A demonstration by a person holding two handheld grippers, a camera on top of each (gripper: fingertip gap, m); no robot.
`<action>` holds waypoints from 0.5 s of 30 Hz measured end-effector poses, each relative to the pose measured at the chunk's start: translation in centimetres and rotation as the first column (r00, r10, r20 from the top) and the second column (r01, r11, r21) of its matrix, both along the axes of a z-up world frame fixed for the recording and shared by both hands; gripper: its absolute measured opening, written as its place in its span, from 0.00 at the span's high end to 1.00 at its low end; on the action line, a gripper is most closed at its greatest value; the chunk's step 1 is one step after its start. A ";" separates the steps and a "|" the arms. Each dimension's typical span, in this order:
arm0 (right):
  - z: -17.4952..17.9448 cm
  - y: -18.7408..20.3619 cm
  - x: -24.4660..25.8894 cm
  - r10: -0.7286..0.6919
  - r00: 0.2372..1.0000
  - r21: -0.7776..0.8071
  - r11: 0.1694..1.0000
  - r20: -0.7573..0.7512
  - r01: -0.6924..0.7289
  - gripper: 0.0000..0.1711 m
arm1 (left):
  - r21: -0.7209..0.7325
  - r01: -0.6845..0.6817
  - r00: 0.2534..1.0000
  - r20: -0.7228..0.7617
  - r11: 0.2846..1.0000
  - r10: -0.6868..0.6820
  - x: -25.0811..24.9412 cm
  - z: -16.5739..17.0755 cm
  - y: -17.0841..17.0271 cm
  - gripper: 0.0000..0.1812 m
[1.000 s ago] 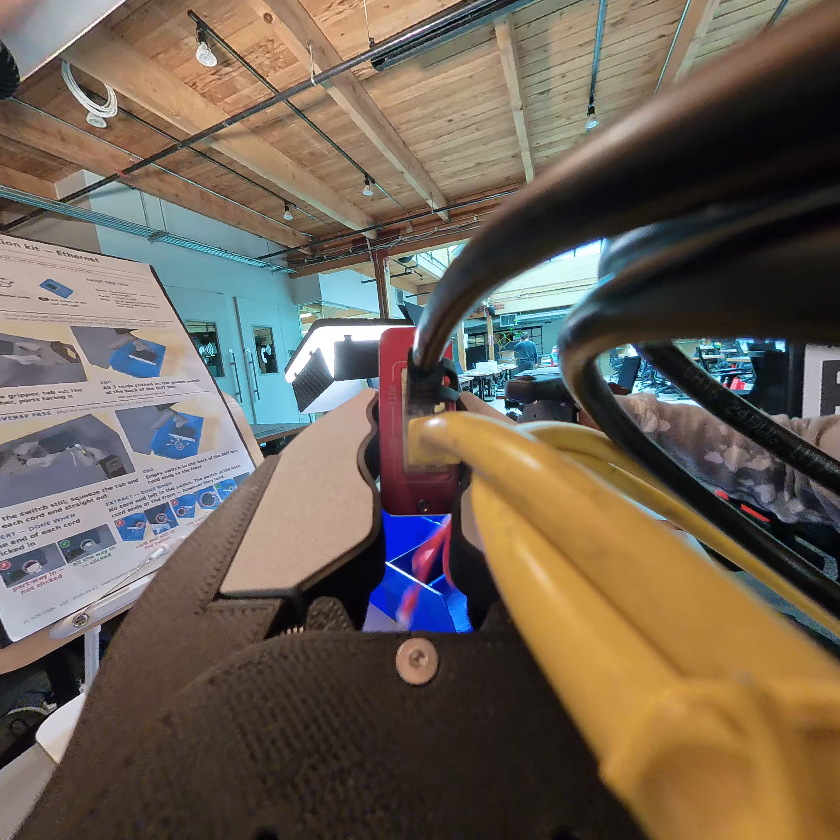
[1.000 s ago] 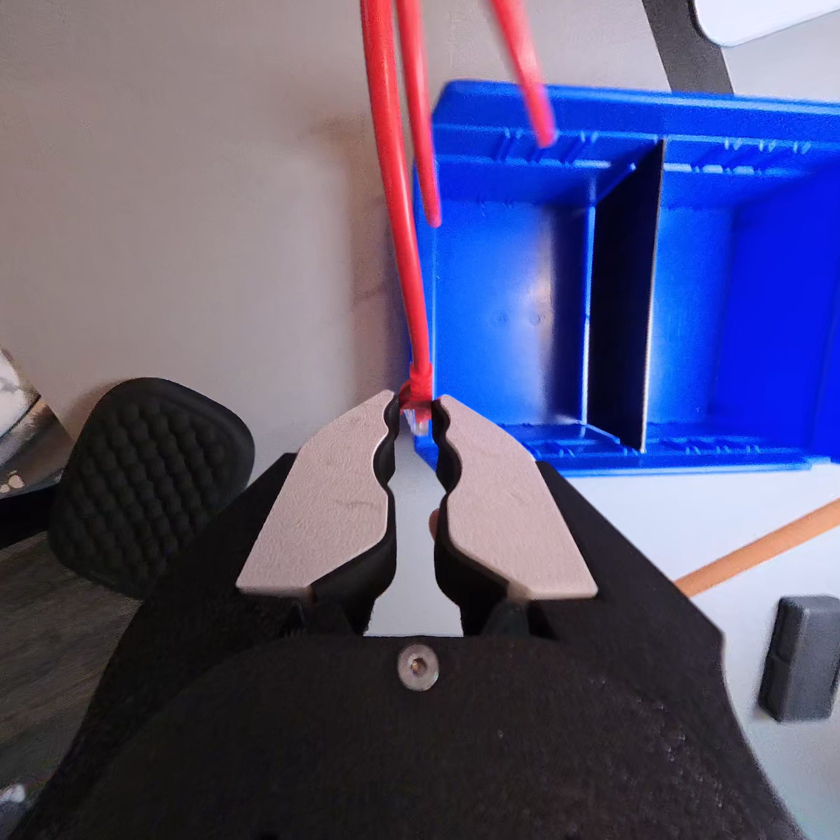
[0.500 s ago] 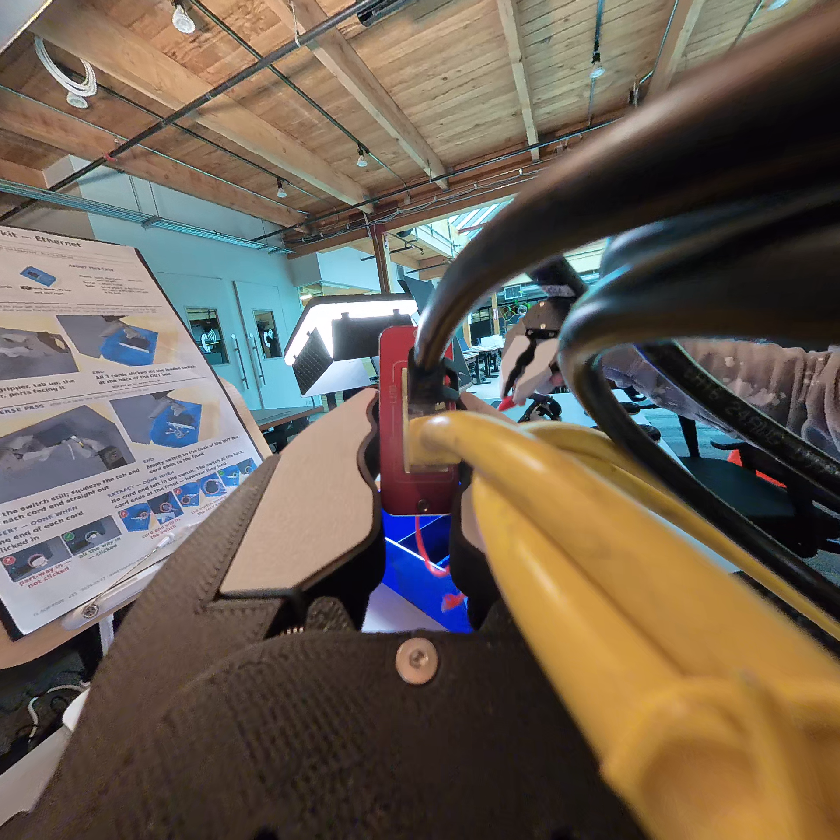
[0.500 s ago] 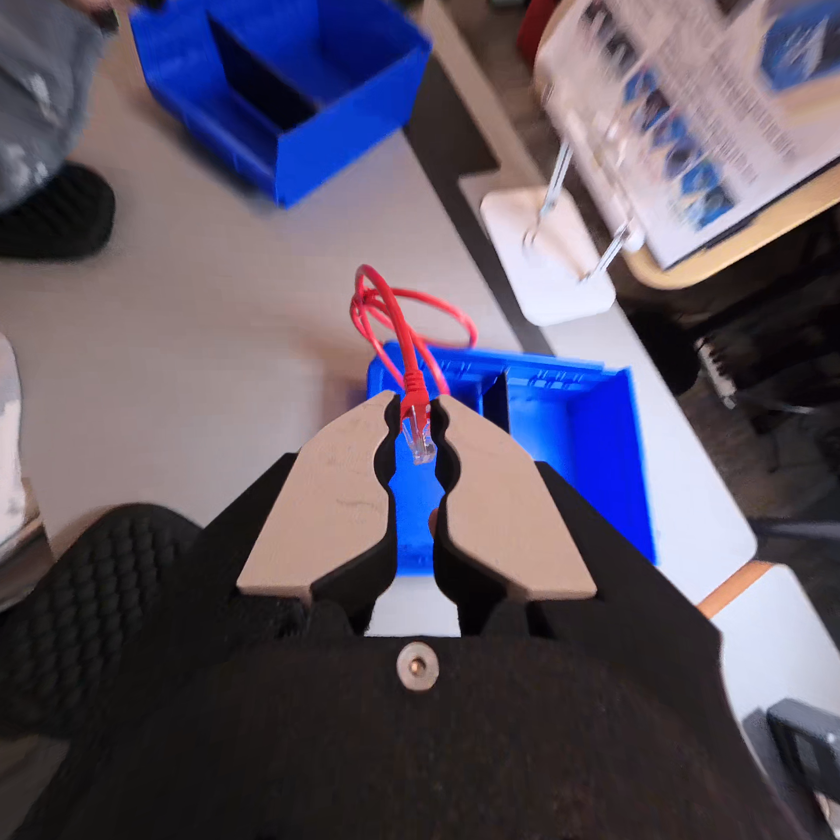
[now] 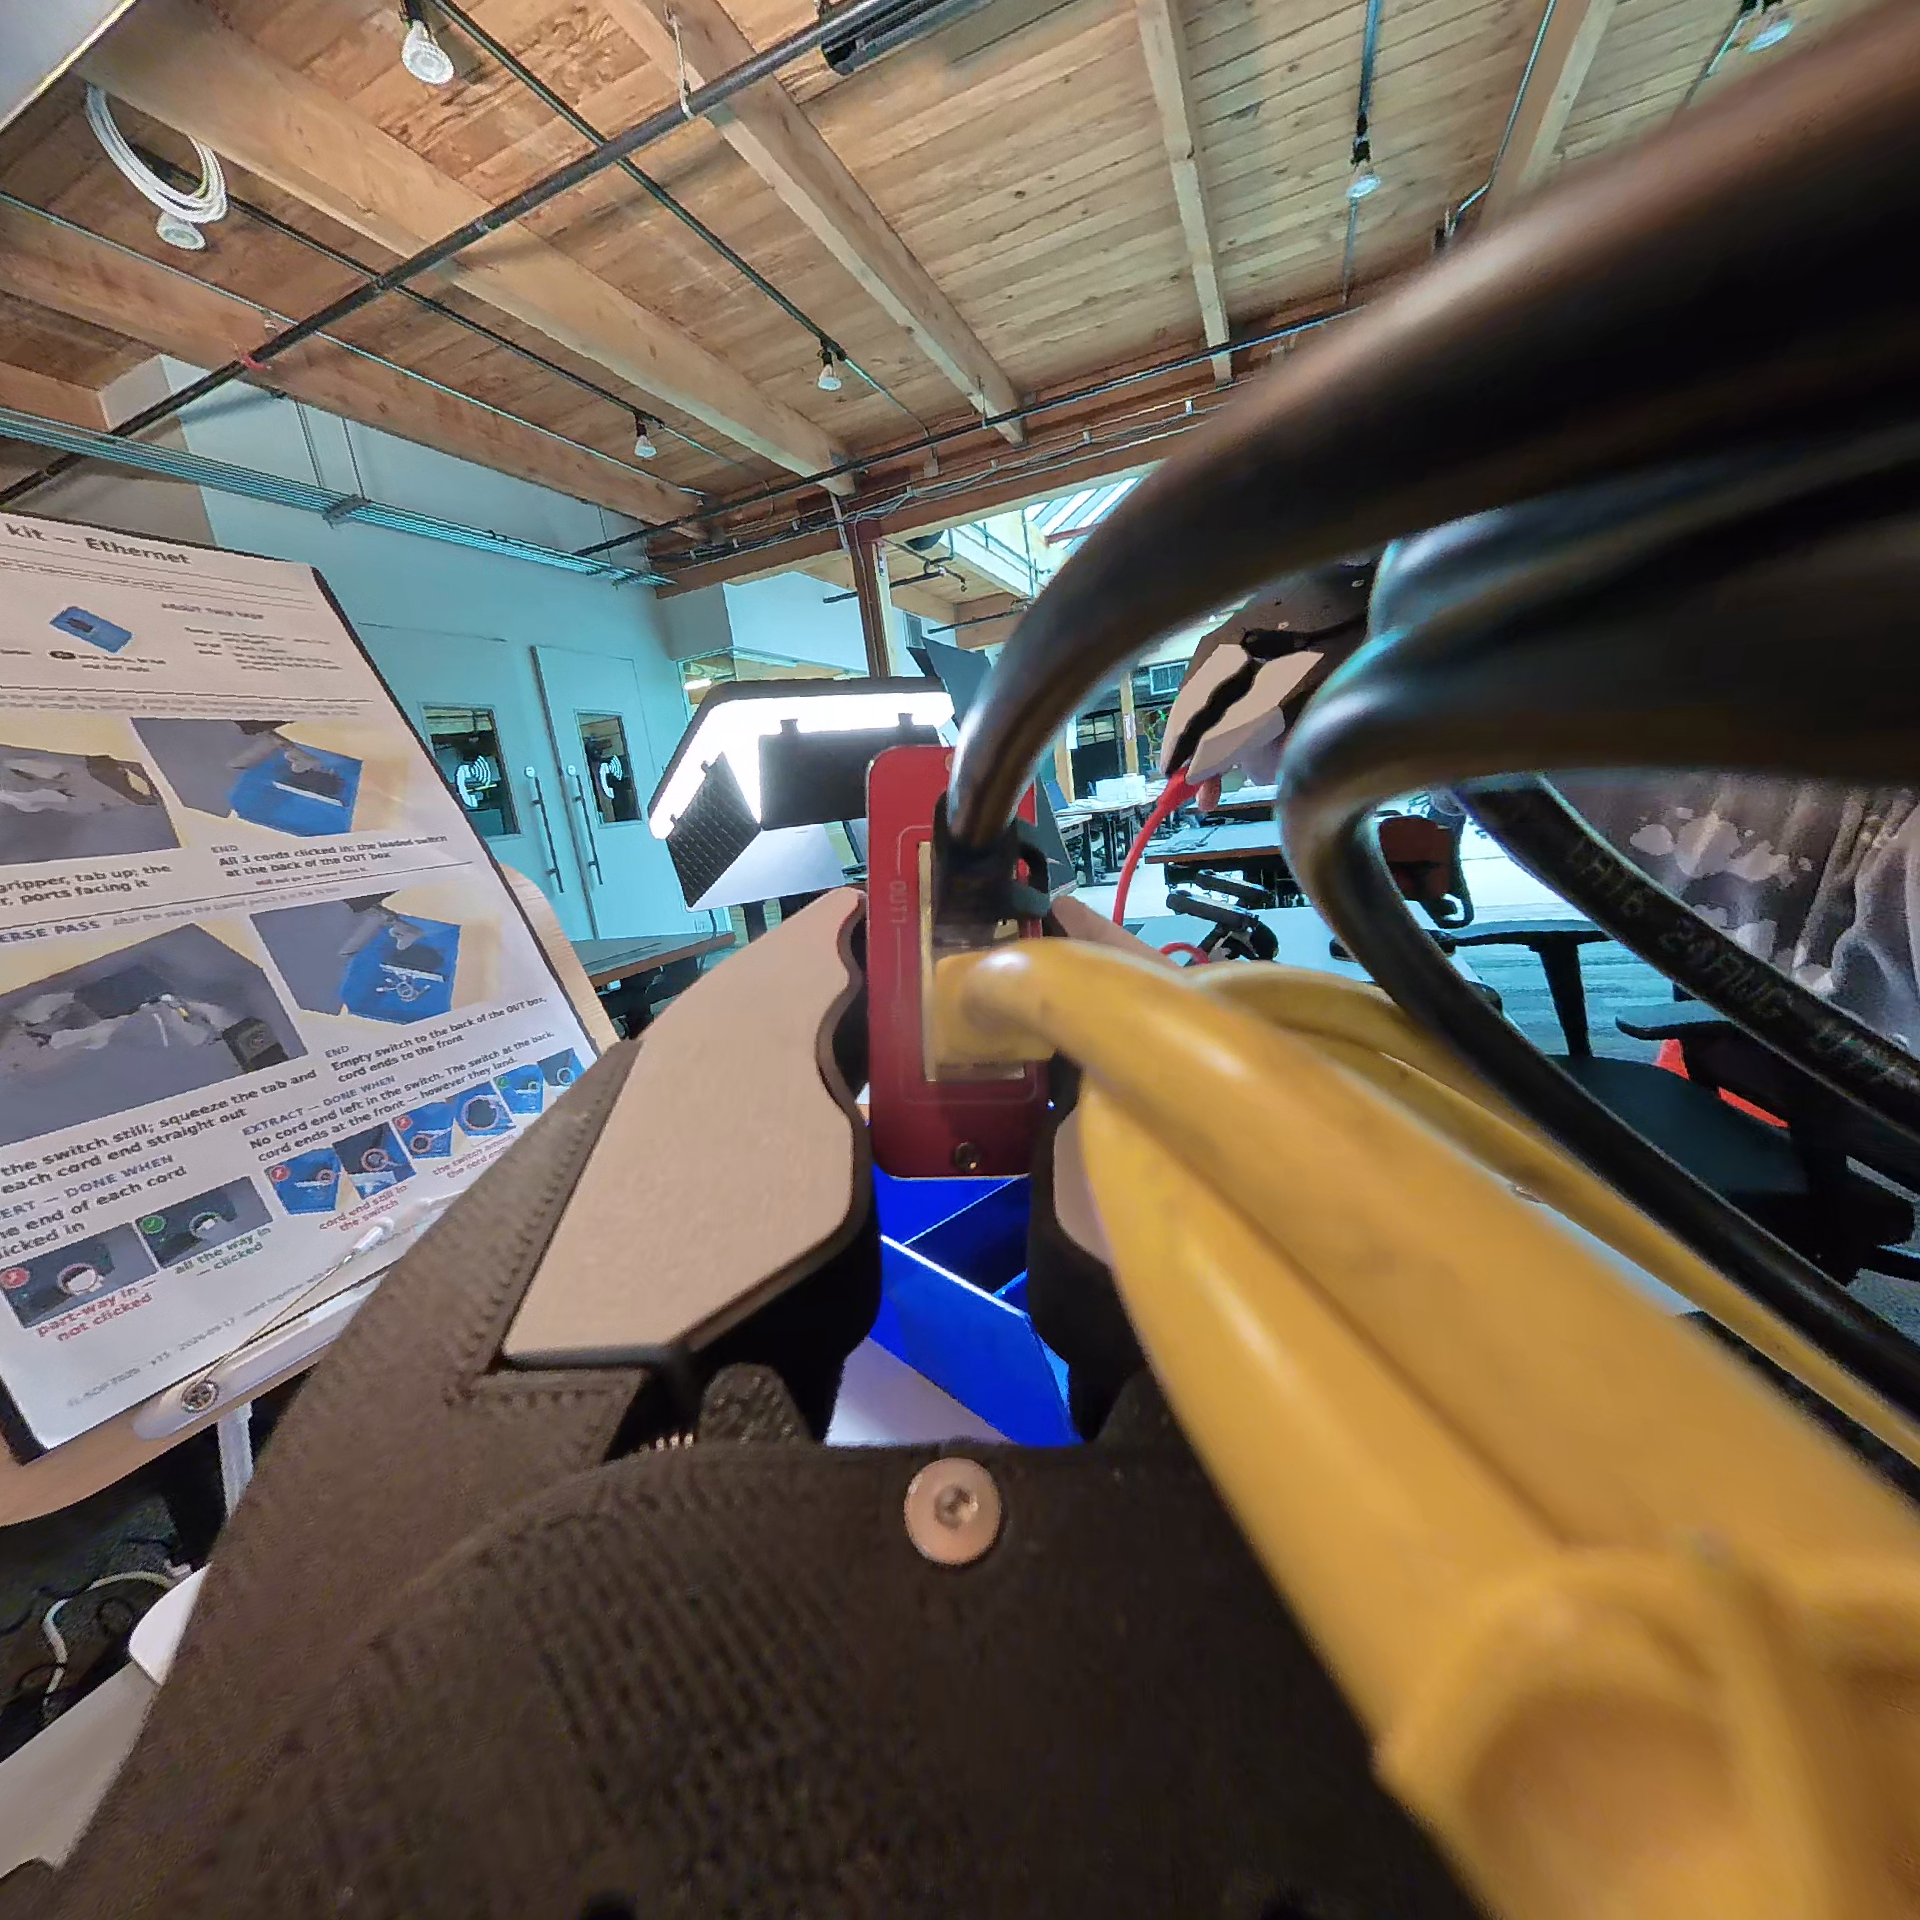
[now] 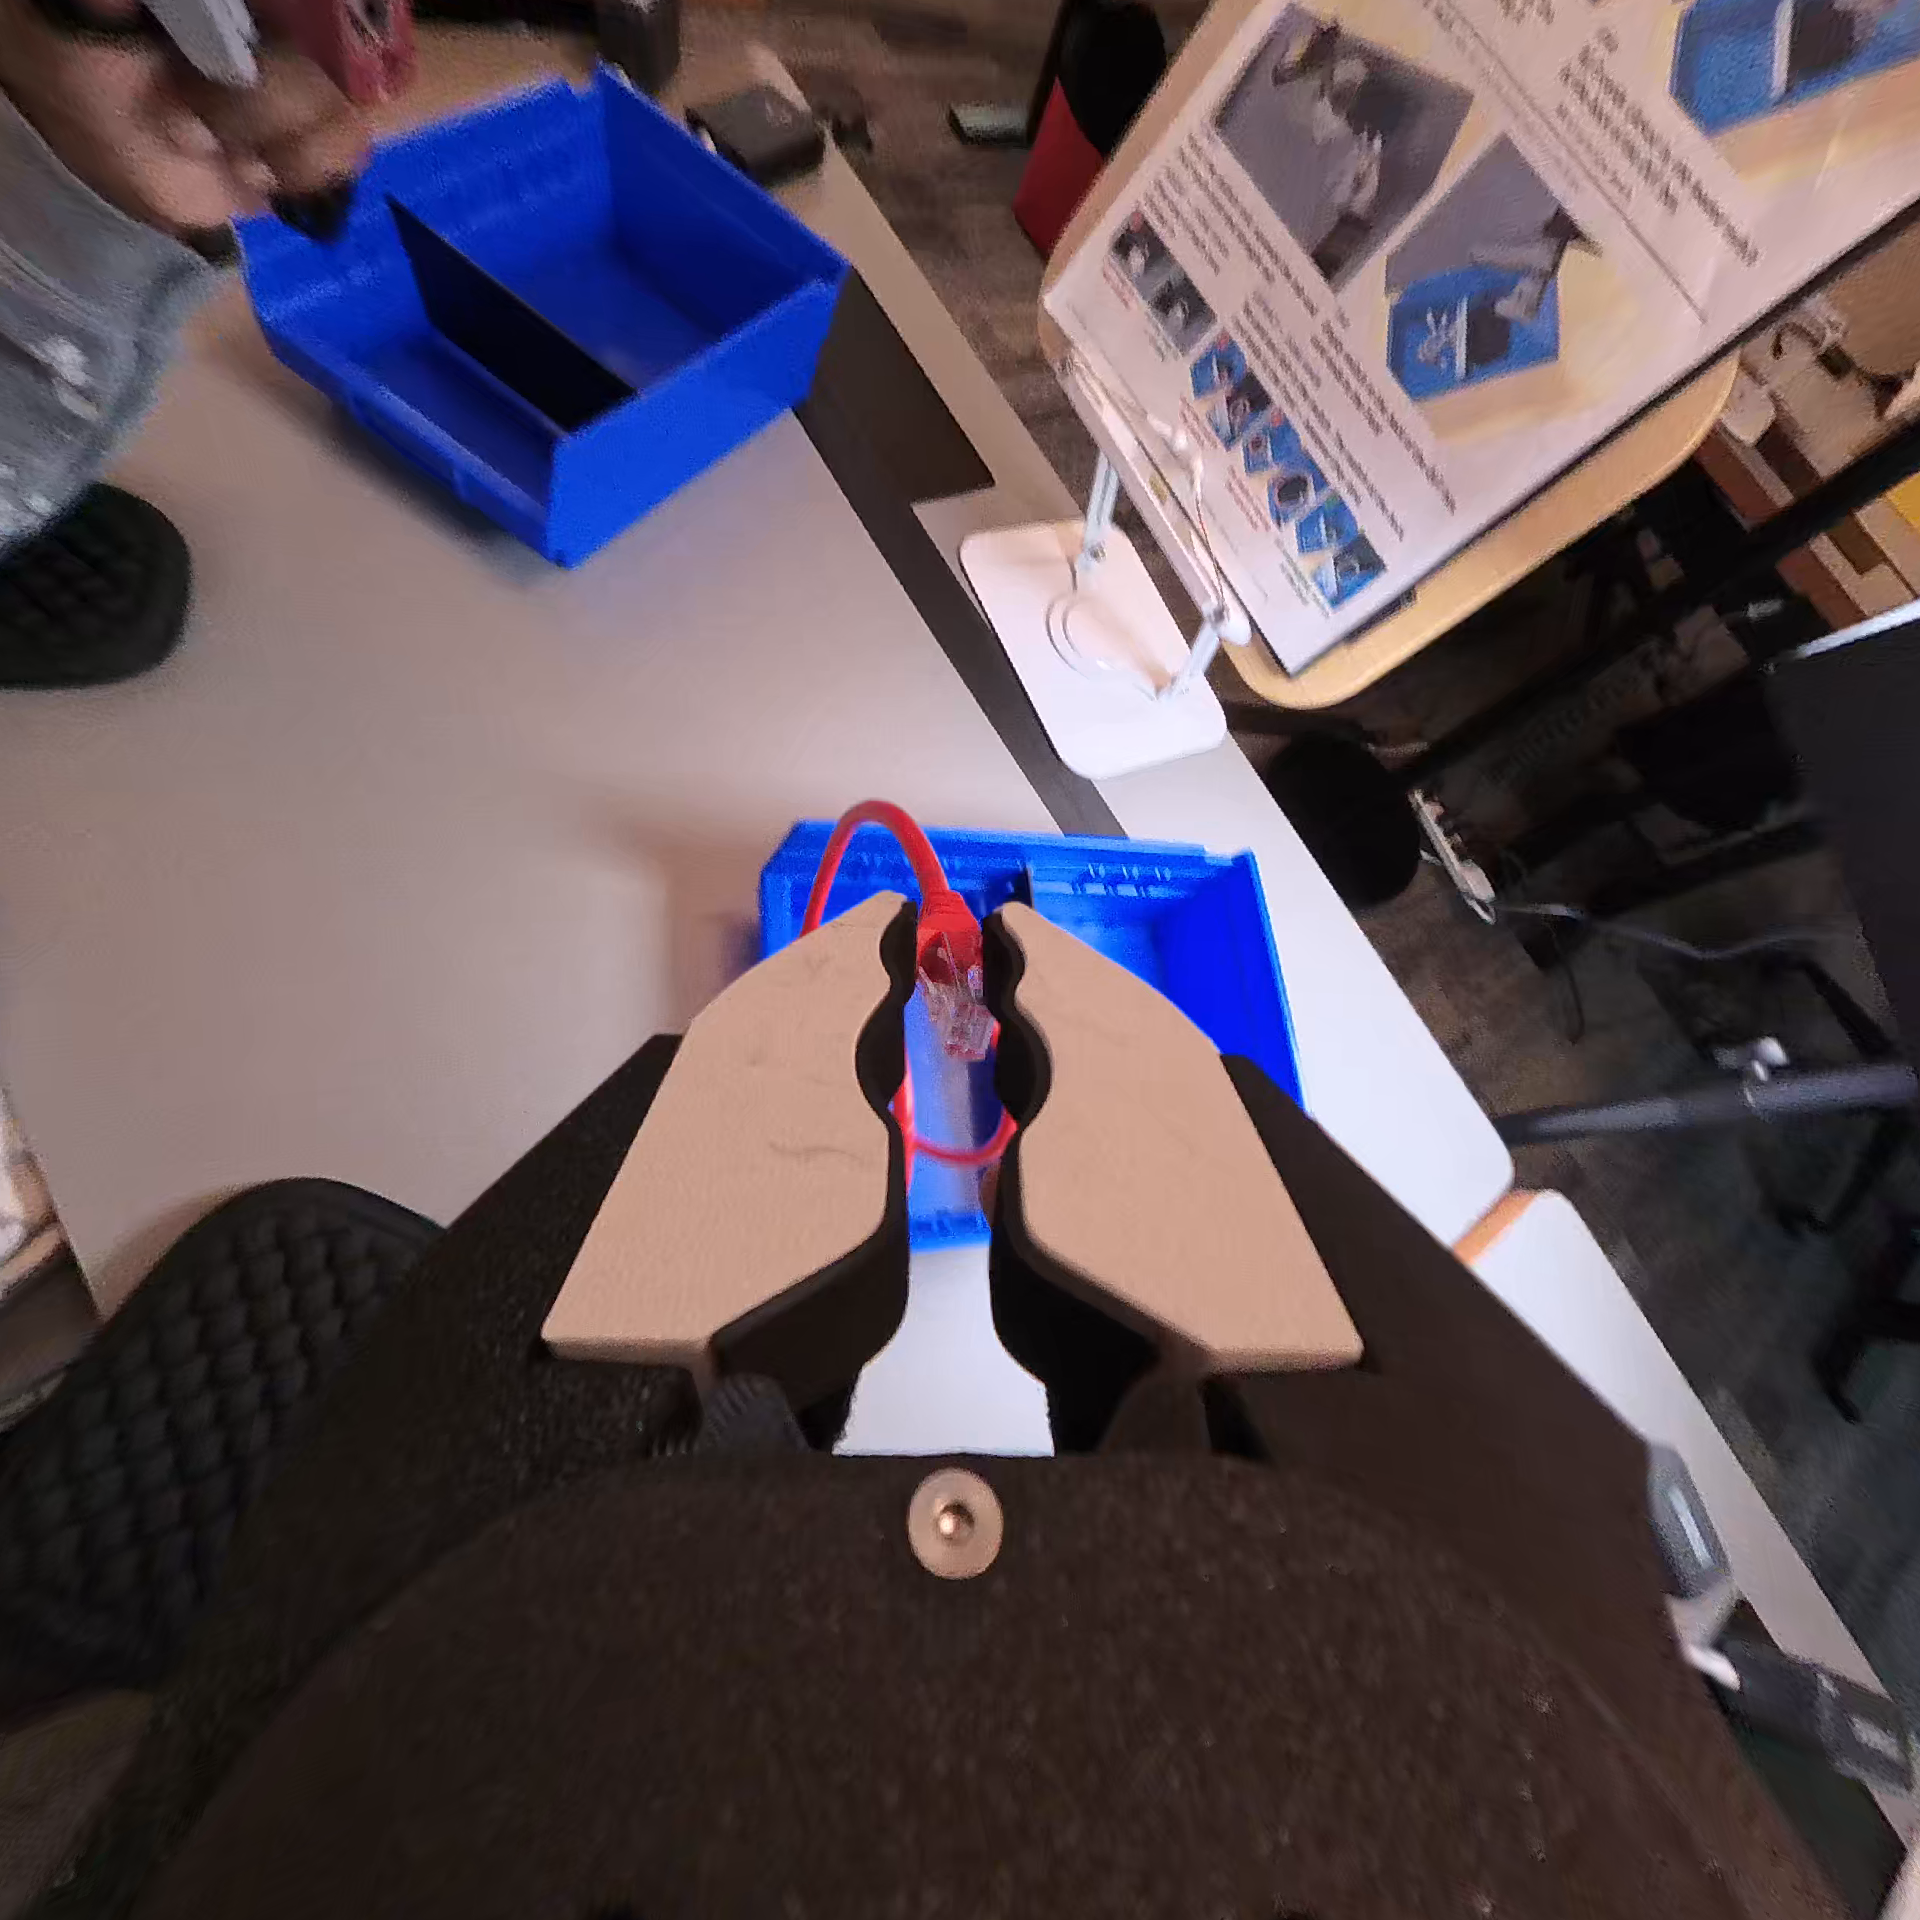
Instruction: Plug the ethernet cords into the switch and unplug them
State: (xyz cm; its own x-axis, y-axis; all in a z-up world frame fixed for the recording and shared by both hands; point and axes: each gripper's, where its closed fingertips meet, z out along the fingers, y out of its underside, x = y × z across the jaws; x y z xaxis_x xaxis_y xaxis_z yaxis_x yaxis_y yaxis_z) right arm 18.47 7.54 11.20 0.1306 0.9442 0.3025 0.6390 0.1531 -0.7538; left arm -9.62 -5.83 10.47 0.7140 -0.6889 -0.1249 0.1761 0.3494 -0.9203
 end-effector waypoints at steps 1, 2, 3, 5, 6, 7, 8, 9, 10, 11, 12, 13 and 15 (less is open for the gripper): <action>-0.8 0.5 0.4 -0.028 0.999 0.017 0.999 0.035 0.027 1.00 | 0.000 0.001 1.000 -0.002 1.000 -0.001 0.1 0.0 0.0 0.83; -1.3 1.0 0.4 -0.051 0.998 0.036 0.998 0.042 0.050 1.00 | 0.000 0.001 1.000 -0.005 1.000 -0.001 0.2 0.0 0.0 0.83; -2.2 1.3 0.5 -0.064 0.996 0.019 0.998 0.062 0.063 1.00 | -0.001 0.001 1.000 -0.009 1.000 -0.001 0.3 -0.1 0.0 0.83; -3.6 1.6 0.1 -0.066 0.995 0.011 0.998 0.077 0.065 1.00 | -0.007 -0.001 1.000 -0.016 1.000 0.001 0.5 -0.2 0.1 0.83; -4.4 1.9 0.0 -0.076 0.992 0.010 0.997 0.096 0.076 1.00 | -0.011 0.000 1.000 -0.017 1.000 0.000 0.6 -0.3 0.2 0.83; -5.1 2.3 -0.2 -0.088 0.990 0.019 0.996 0.114 0.086 1.00 | -0.014 0.002 1.000 -0.019 1.000 -0.002 0.7 -0.4 0.2 0.83; -5.6 2.5 -0.5 -0.090 0.988 0.029 0.996 0.125 0.087 1.00 | -0.017 0.003 1.000 -0.022 1.000 -0.003 0.8 -0.5 0.3 0.83; -6.2 2.7 -0.6 -0.094 0.986 0.047 0.995 0.139 0.089 1.00 | -0.019 0.002 1.000 -0.027 1.000 -0.003 0.9 -0.6 0.3 0.83; -6.8 2.9 -0.6 -0.099 0.981 0.072 0.993 0.169 0.088 1.00 | -0.019 -0.002 0.999 -0.032 1.000 0.001 0.9 -0.7 0.3 0.83; -7.6 2.8 -0.4 -0.100 0.973 0.092 0.992 0.206 0.083 1.00 | -0.018 -0.007 0.999 -0.038 1.000 0.006 0.9 -0.7 0.4 0.83; -8.7 2.7 0.1 -0.103 0.960 0.106 0.991 0.260 0.077 0.97 | -0.017 -0.011 0.999 -0.042 1.000 0.011 0.8 -0.8 0.4 0.83; -10.1 2.4 0.8 -0.101 0.937 0.110 0.992 0.336 0.068 0.94 | -0.017 -0.014 0.999 -0.043 1.000 0.014 0.7 -0.8 0.5 0.83; -13.4 1.6 2.8 -0.091 0.867 0.101 0.994 0.491 0.047 0.87 | -0.022 -0.011 0.999 -0.032 1.000 0.010 0.5 -0.8 0.6 0.83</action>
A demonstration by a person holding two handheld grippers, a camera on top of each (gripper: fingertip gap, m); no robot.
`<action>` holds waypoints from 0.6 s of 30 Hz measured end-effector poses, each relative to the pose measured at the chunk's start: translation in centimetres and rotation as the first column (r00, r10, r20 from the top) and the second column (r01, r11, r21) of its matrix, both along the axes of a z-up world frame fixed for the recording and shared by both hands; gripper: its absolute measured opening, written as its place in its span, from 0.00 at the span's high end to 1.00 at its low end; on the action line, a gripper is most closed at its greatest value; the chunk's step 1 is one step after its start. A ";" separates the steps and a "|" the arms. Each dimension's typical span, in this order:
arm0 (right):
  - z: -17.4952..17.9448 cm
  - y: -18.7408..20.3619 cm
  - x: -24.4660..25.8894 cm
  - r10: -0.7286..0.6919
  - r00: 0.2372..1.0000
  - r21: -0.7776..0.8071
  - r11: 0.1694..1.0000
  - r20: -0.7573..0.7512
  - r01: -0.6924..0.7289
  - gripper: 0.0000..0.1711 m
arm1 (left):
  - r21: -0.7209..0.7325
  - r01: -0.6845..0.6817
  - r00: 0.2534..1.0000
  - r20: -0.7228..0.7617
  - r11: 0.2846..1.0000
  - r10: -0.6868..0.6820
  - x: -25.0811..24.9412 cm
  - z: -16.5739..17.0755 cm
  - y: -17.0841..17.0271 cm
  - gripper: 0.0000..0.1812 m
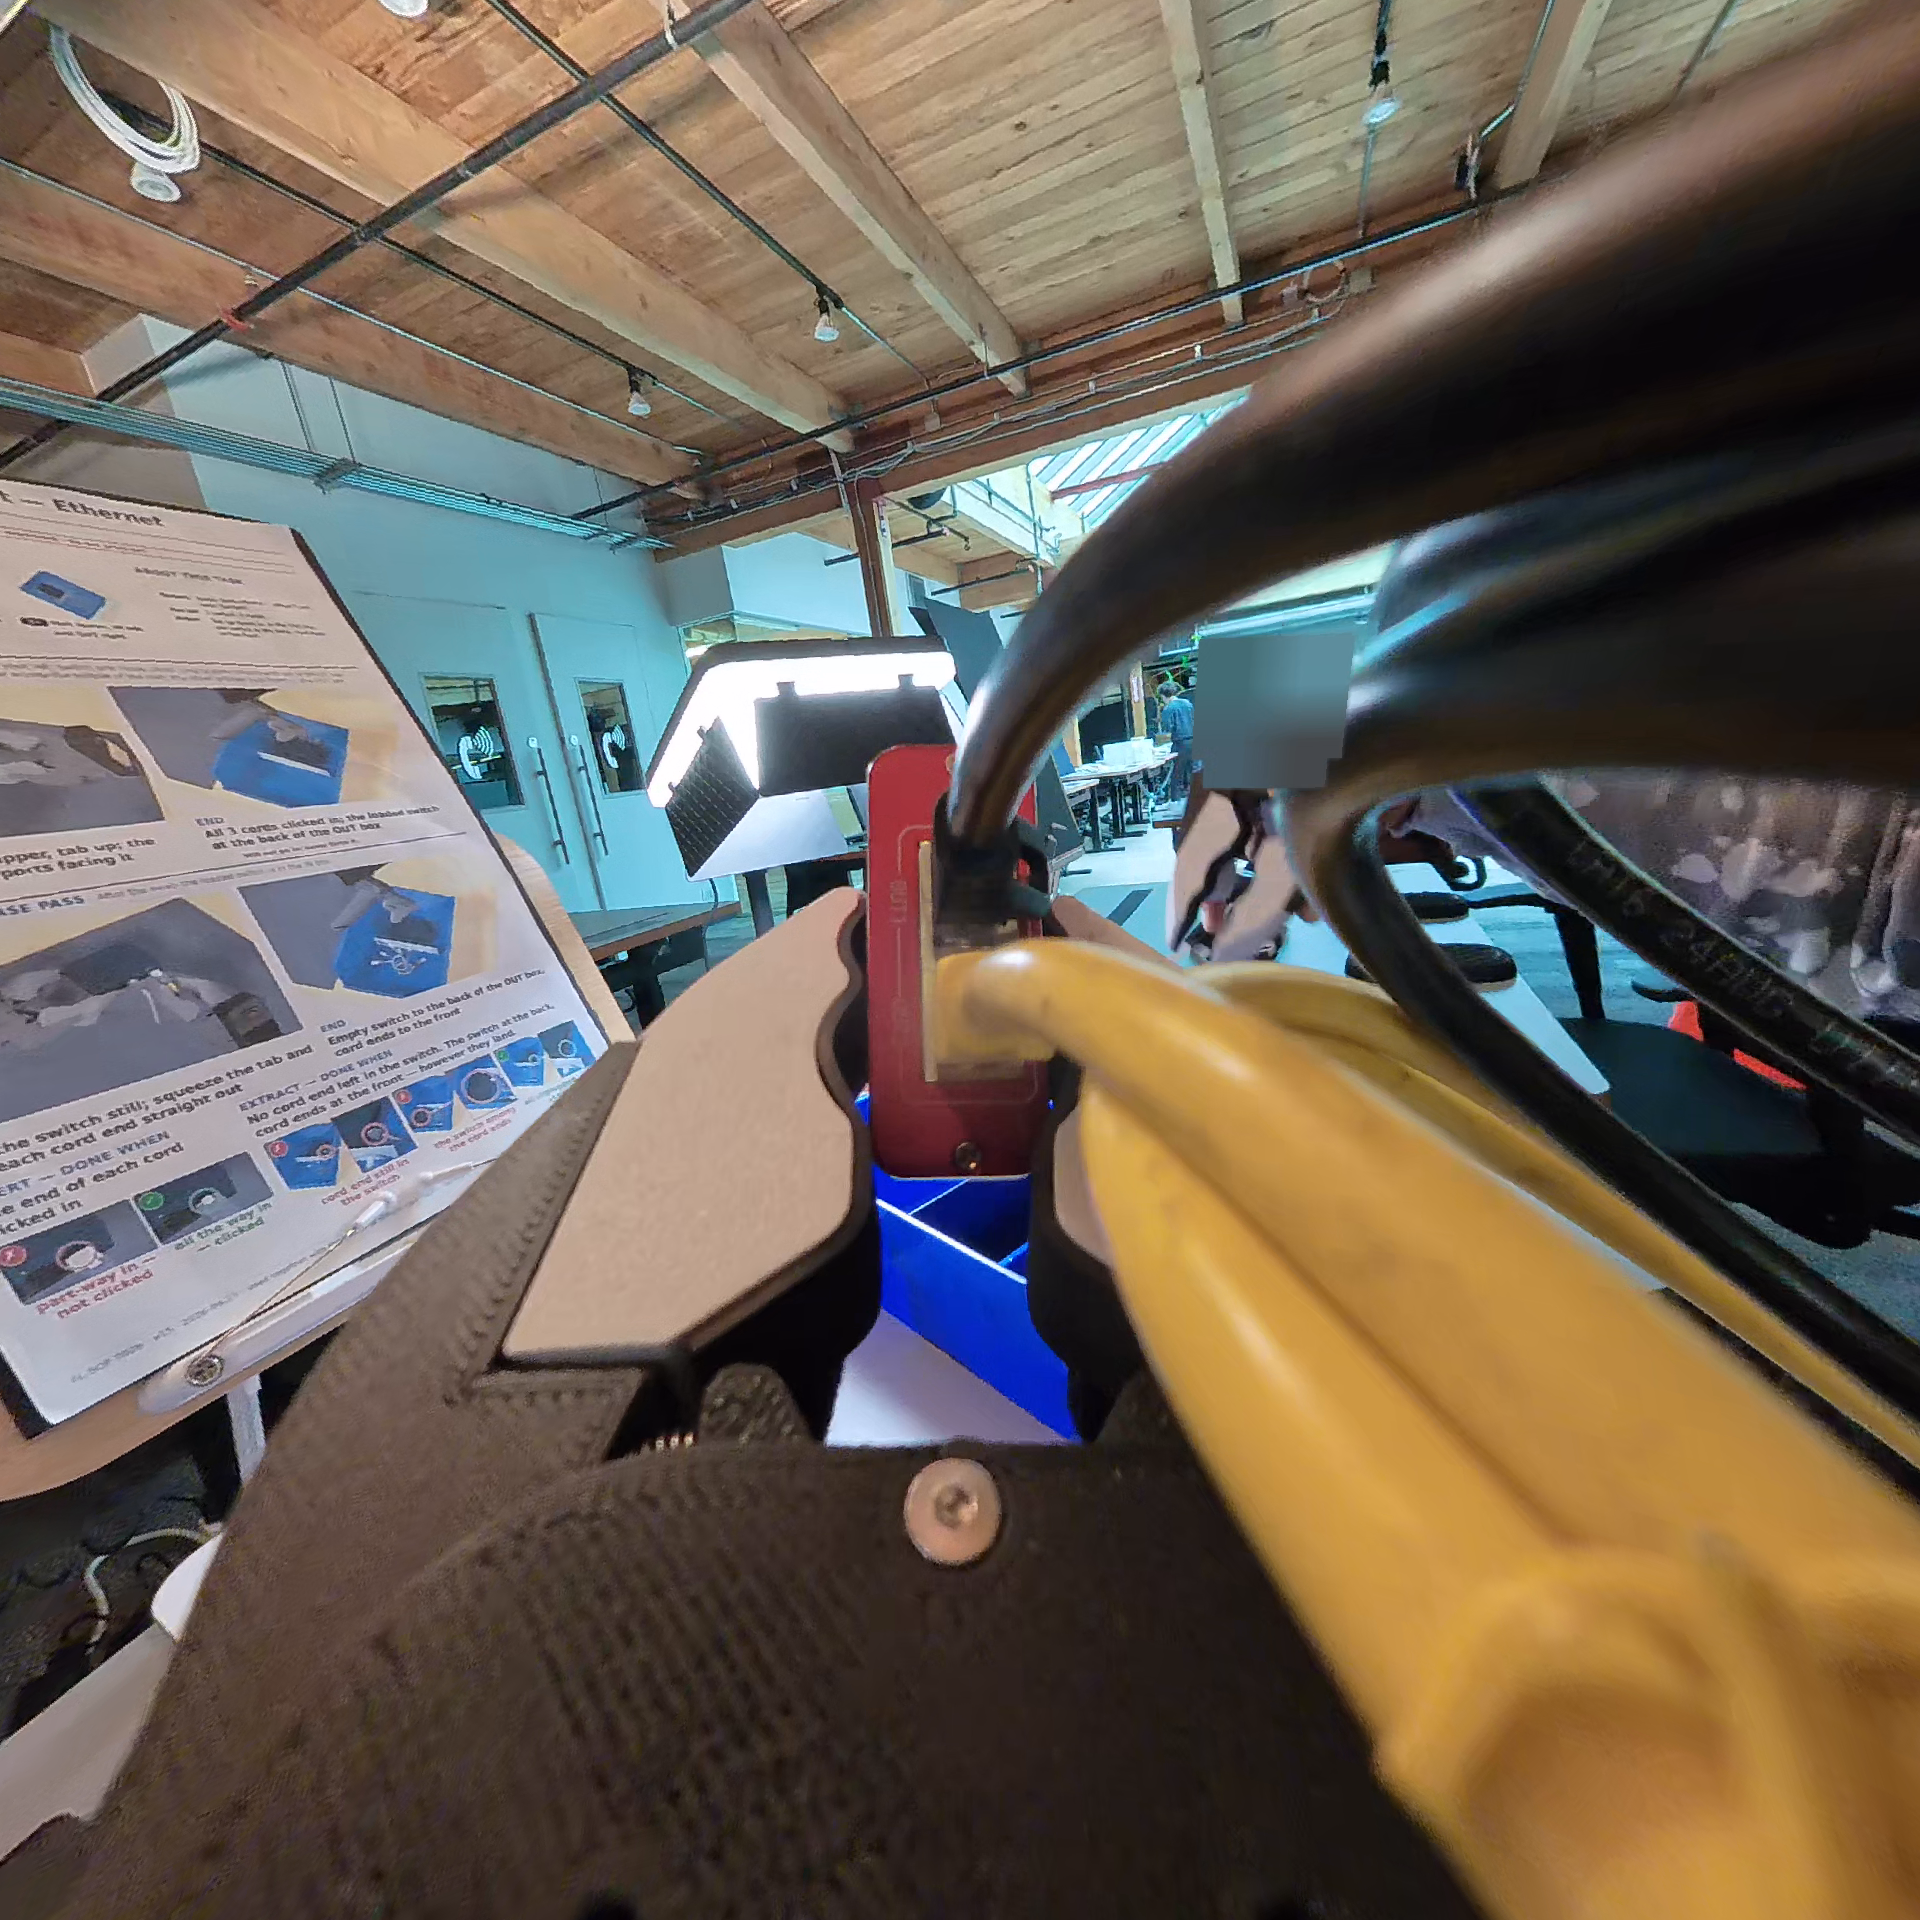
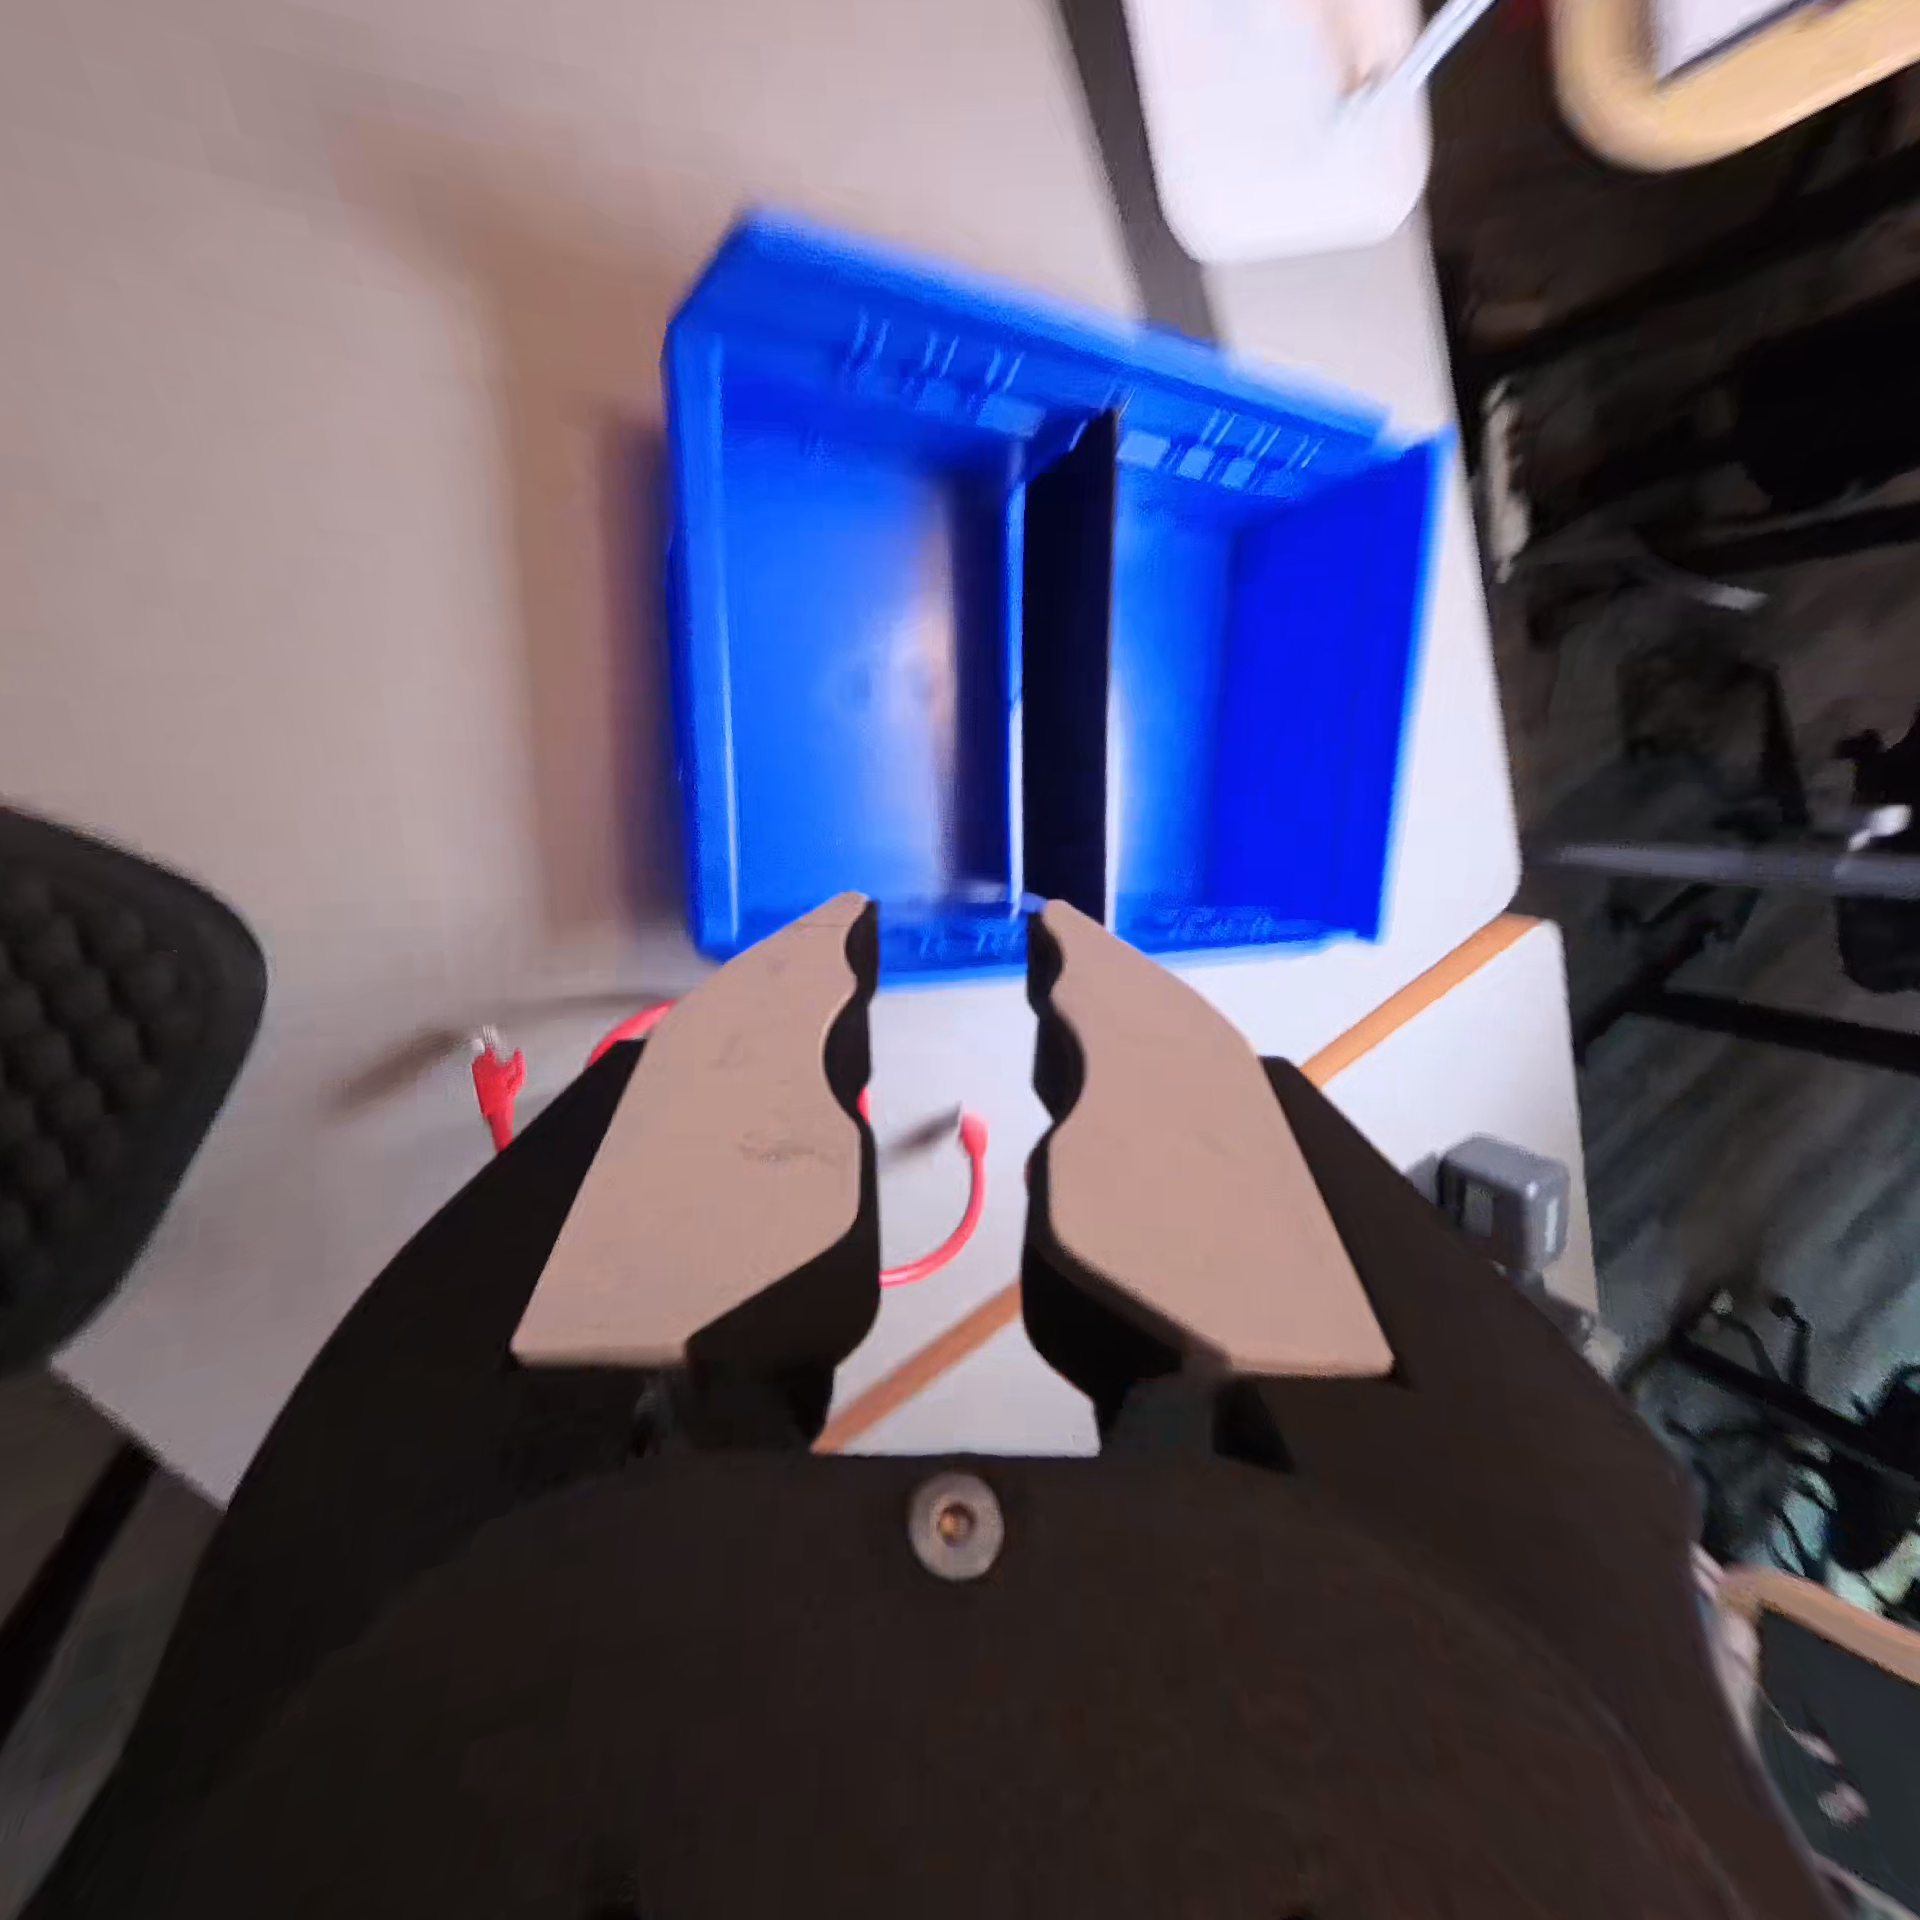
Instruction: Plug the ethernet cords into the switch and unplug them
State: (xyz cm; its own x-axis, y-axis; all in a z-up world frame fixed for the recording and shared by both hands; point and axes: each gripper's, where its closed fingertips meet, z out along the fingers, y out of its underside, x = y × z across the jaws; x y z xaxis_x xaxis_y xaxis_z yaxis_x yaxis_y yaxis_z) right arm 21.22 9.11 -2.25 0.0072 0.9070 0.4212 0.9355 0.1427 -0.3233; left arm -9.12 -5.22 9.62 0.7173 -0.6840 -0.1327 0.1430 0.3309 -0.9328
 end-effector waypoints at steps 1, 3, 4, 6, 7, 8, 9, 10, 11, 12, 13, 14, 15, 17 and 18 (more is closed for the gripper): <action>-1.4 -0.5 1.1 0.000 0.997 -0.006 1.000 0.072 0.001 0.83 | -0.005 0.005 1.000 0.008 1.000 -0.005 -0.1 -0.1 0.1 0.83; -3.5 -1.3 3.5 -0.007 0.986 -0.005 1.000 0.164 0.008 0.76 | -0.013 0.010 1.000 0.014 1.000 -0.009 -0.1 -0.2 0.2 0.83; -4.4 -1.8 4.7 -0.014 0.982 -0.009 1.000 0.188 0.016 0.75 | -0.014 0.008 1.000 0.013 1.000 -0.008 -0.2 -0.2 0.2 0.83; -6.1 -2.7 7.4 -0.052 0.973 -0.032 0.998 0.225 0.061 0.72 | -0.014 0.006 1.000 0.007 1.000 -0.006 -0.1 -0.2 0.2 0.83; -6.8 -2.8 9.1 -0.098 0.966 -0.026 0.994 0.240 0.107 0.71 | -0.014 0.007 1.000 0.005 1.000 -0.007 0.0 -0.3 0.2 0.83; -7.5 -3.0 10.8 -0.156 0.957 -0.029 0.985 0.246 0.168 0.71 | -0.015 0.008 1.000 0.003 1.000 -0.008 0.2 -0.3 0.2 0.83; -8.2 -3.2 12.4 -0.222 0.947 -0.042 0.970 0.232 0.238 0.72 | -0.017 0.009 1.000 0.001 1.000 -0.009 0.3 -0.3 0.2 0.83; -9.1 -3.4 14.0 -0.290 0.933 -0.065 0.949 0.212 0.309 0.73 | -0.019 0.012 1.000 -0.001 1.000 -0.012 0.5 -0.4 0.3 0.83; -10.2 -3.6 15.6 -0.350 0.916 -0.102 0.922 0.198 0.374 0.73 | -0.021 0.016 1.000 -0.004 1.000 -0.016 0.7 -0.5 0.3 0.83; -11.5 -3.8 17.1 -0.413 0.893 -0.144 0.887 0.181 0.439 0.73 | -0.025 0.020 1.000 -0.007 0.999 -0.020 0.9 -0.6 0.4 0.83; -12.9 -4.0 18.4 -0.476 0.865 -0.198 0.843 0.157 0.500 0.73 | -0.028 0.024 1.000 -0.011 0.999 -0.024 1.1 -0.7 0.5 0.83; -14.3 -4.1 19.4 -0.535 0.835 -0.268 0.792 0.128 0.548 0.74 | -0.032 0.028 0.999 -0.015 0.999 -0.028 1.4 -0.8 0.6 0.83; -15.7 -3.9 20.3 -0.603 0.791 -0.327 0.731 0.102 0.599 0.74 | -0.035 0.032 0.999 -0.018 0.999 -0.033 1.7 -0.9 0.6 0.83; -18.3 -3.4 21.6 -0.712 0.699 -0.426 0.614 0.066 0.665 0.74 | -0.040 0.042 0.999 -0.027 0.998 -0.043 2.3 -1.1 0.7 0.83; -19.4 -3.2 21.7 -0.749 0.660 -0.474 0.564 0.050 0.676 0.74 | -0.043 0.043 0.998 -0.035 0.998 -0.045 2.5 -1.2 0.8 0.83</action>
State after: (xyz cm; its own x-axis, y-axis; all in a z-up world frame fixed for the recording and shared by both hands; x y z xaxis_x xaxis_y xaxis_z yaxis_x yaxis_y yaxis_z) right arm 42.90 5.94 -21.63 0.7558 0.6522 -0.0588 0.6084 -0.7326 -0.3052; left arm -6.59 -4.44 8.43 0.6819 -0.7203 -0.1277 0.1230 0.2849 -0.9506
